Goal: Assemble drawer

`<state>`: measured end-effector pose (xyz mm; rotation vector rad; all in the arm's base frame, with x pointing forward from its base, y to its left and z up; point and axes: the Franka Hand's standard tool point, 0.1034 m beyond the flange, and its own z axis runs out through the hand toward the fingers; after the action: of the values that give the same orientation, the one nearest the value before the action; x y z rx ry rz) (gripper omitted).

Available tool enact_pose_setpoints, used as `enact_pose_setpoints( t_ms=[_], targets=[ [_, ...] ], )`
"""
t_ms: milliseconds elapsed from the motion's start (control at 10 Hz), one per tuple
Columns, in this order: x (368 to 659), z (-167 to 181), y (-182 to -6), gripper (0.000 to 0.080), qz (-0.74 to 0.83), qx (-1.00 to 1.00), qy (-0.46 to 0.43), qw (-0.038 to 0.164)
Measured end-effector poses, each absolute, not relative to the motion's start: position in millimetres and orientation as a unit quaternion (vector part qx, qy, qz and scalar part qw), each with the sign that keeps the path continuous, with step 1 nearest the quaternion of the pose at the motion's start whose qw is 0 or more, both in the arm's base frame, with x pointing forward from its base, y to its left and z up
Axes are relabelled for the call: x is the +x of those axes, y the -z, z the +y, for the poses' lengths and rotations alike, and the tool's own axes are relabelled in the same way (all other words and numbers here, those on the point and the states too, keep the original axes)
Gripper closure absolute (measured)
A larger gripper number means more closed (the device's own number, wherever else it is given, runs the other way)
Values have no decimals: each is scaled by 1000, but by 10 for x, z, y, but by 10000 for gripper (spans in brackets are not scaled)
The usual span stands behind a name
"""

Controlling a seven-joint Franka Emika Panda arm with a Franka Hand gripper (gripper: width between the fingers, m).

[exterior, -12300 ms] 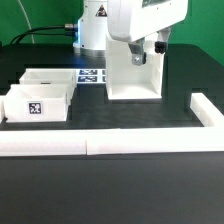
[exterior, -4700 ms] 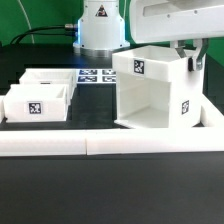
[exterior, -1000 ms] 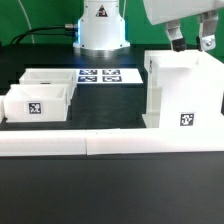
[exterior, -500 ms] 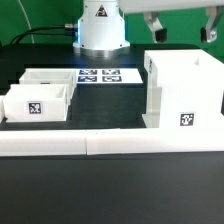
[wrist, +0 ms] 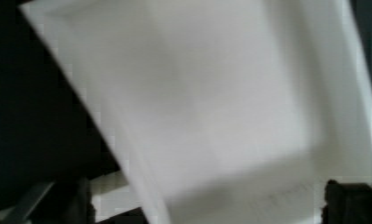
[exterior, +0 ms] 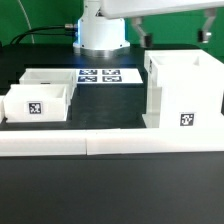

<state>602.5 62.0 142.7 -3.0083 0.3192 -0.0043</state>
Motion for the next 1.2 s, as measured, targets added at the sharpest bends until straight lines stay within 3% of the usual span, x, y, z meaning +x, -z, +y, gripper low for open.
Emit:
enact_pose_setpoints(
  t_ms=[400,900,1200],
  targets=[
    [5753,-24,-1329,150,-82,-996,7,43],
    [5751,-13,-1329,150,-79,-996,6,43],
    [5463,-413,-1148,150,-52,-998,-20,39]
  ],
)
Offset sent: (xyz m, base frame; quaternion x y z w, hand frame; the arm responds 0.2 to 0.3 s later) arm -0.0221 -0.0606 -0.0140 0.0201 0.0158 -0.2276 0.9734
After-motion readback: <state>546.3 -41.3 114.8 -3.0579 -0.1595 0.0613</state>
